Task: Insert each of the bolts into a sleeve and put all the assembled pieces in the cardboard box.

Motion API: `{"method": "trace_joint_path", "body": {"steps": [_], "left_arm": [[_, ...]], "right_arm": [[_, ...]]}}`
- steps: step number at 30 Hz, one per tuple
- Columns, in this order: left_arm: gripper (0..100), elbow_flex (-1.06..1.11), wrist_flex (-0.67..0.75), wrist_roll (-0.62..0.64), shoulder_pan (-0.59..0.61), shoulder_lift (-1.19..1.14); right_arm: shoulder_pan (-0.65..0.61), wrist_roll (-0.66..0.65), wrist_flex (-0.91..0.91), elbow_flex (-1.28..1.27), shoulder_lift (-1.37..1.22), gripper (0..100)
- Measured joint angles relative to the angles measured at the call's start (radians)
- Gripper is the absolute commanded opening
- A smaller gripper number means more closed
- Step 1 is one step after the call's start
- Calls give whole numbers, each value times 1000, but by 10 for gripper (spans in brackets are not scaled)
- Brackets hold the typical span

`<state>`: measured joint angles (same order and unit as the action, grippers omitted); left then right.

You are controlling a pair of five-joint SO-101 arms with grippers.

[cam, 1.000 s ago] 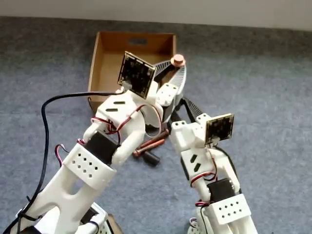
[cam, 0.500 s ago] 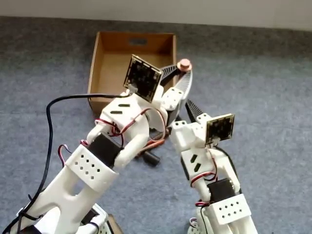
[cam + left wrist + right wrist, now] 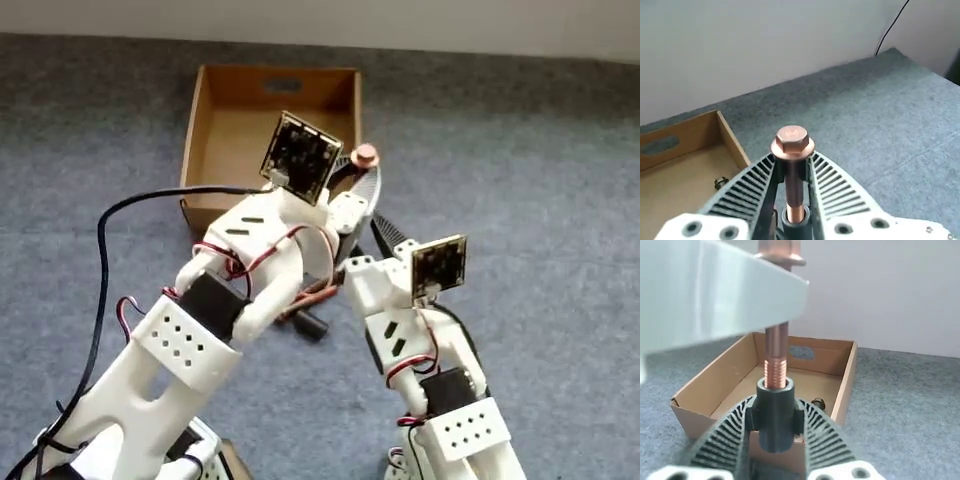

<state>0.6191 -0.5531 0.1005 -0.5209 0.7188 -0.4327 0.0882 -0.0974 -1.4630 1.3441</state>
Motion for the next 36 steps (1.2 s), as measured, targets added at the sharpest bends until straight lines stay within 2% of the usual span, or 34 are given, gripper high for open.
{"method": "trace_joint_path", "body": {"steps": [8, 23, 25, 29, 36], "left_arm": [[8, -2, -109, 0, 28, 2], [13, -3, -224, 0, 28, 2], [53, -3, -224, 0, 28, 2], [197, -3, -241, 0, 31, 2], [182, -8, -262, -2, 57, 5]], "right_arm": [[0, 2, 0, 0, -2, 5], [-2, 3, -2, 0, -2, 5], [-2, 3, -2, 0, -2, 5], [-2, 2, -2, -2, -2, 5], [0, 2, -3, -2, -3, 5]]}}
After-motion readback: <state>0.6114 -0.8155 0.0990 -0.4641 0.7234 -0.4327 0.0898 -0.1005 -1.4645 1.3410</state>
